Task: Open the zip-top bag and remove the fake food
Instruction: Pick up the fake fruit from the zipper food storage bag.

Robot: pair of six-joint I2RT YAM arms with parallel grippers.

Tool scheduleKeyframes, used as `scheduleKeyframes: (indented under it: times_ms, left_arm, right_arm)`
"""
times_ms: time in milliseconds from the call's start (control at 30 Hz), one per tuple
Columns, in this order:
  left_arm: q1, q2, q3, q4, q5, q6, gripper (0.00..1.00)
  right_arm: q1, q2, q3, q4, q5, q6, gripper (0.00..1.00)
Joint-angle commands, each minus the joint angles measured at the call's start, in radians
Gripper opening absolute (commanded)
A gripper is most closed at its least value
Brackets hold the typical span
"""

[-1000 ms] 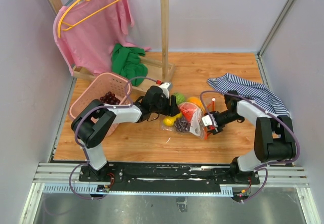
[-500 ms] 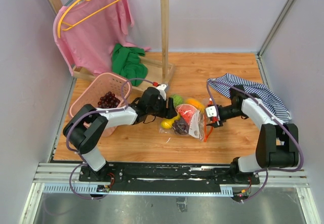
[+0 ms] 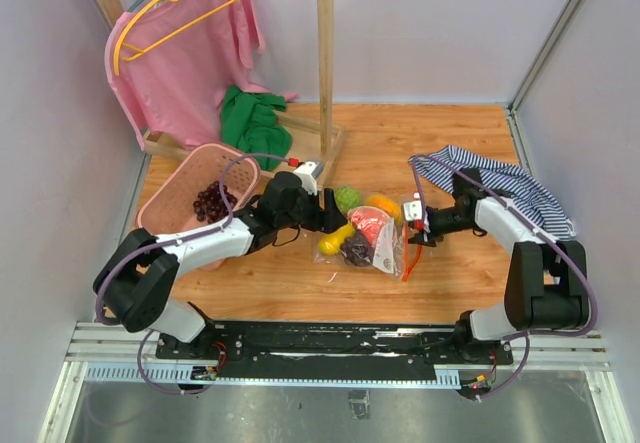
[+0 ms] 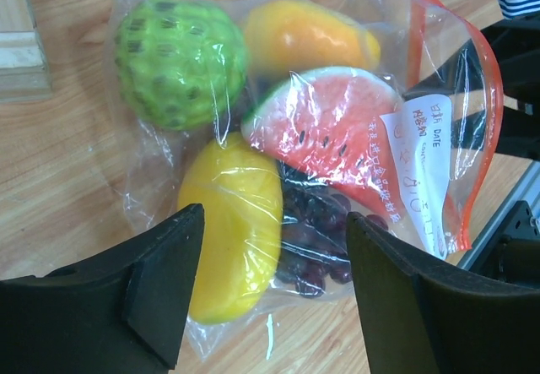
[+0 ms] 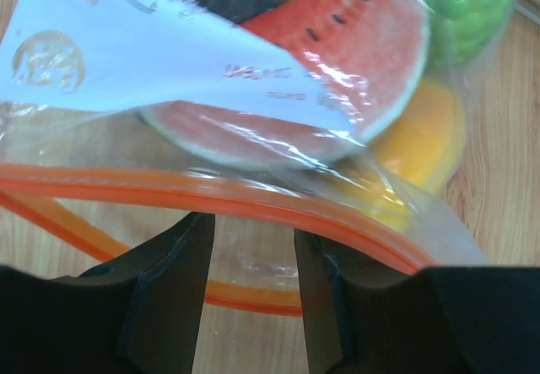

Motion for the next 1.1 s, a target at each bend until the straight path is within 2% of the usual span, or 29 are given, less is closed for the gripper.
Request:
scheduleKeyframes:
  times_ms: [0, 133, 300, 467, 800, 1067]
  left_arm:
    - [-0.003, 0.035, 0.014, 0.086, 0.011, -0.049, 0.72]
    - [-0.009, 0.084, 0.018, 0.178, 0.015, -0.090, 0.70]
    - [-0.041, 0.138, 0.028, 0.208, -0.013, -0.103, 0.66]
    - [-0.058, 0.181, 0.032, 0.210, -0.041, -0.107, 0.62]
    - [-0.065, 0.241, 0.042, 0.209, -0.026, -0.098, 0.58]
    - [-0.090, 0.275, 0.048, 0.204, 0.000, -0.094, 0.48]
  right_arm:
    - [0.019, 0.019, 0.116, -0.004, -0.011, 0.373, 0.45]
    - [0.017, 0.053, 0.221, -0.103, 0.047, 0.584, 0.55]
    - [0.019, 0.131, 0.300, -0.217, -0.020, 0.734, 0.66]
    - [0.023, 0.192, 0.306, -0.201, 0.004, 0.830, 0.66]
    - [0.028, 0.191, 0.243, -0.088, 0.050, 0.953, 0.63]
    - [0.083, 0.245, 0.262, -0.078, 0.025, 1.006, 0.70]
